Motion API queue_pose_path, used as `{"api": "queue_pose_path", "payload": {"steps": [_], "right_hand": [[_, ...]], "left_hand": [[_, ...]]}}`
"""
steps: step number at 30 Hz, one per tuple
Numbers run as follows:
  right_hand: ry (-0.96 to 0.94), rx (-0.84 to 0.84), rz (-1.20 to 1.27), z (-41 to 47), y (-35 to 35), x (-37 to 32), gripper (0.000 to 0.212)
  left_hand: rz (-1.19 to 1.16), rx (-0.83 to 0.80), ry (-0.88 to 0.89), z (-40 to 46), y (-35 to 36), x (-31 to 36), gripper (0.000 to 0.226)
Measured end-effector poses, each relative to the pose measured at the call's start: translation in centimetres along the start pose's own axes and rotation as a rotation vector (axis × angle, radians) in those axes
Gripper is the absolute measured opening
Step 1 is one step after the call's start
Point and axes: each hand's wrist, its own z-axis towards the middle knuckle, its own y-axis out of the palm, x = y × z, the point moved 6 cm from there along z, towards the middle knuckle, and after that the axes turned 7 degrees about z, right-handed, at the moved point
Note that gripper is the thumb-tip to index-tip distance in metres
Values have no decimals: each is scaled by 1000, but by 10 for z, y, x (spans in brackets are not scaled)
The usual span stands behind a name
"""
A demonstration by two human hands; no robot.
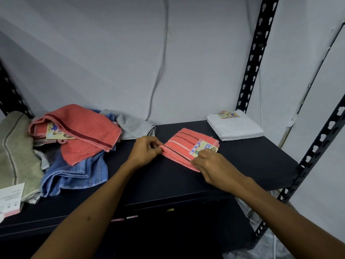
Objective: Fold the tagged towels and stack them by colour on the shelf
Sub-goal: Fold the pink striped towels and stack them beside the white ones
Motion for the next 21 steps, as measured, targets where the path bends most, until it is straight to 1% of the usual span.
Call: {"api": "queue_pose_path", "payload": {"steps": [2, 4, 6, 8, 10, 12, 13, 14, 16, 17, 18, 20, 21], "right_hand": [[19, 12, -7, -4, 3, -1, 17], [53, 41, -23, -9, 4, -1, 19], [107, 73, -80, -16, 4, 0, 19], [217, 95, -91, -21, -2, 4, 18], [373, 141, 5, -22, -12, 13, 18], [496, 262, 103, -19, -24, 26, 20], [533, 321, 129, -17, -29, 31, 20], [560, 352, 150, -12, -31, 34, 20], [593, 356, 179, 3, -28, 35, 21], [599, 334, 174, 12, -23, 34, 23], [594, 294, 147, 21, -17, 32, 26], [581, 173, 82, 35, -1, 31, 32], [591, 109, 65, 37, 7, 32, 34]], "left_hand": [[-15, 11, 12, -3, 1, 1, 19], [-12, 7, 61, -7, 1, 4, 19], [59, -8, 151, -14, 0, 9, 13], [144, -35, 249, -22, -2, 14, 3], [189, -53, 328, -31, -2, 19, 18], [130, -34, 383, -34, -3, 32, 34], [85, -5, 385, -33, -4, 39, 39], [62, 31, 373, -28, -5, 45, 40], [144, 90, 356, -13, -3, 57, 39], [216, 76, 368, -3, 2, 61, 41], [291, 27, 381, 6, 10, 64, 45], [421, -159, 333, 20, 34, 61, 60], [470, -264, 276, 22, 45, 55, 67]]}}
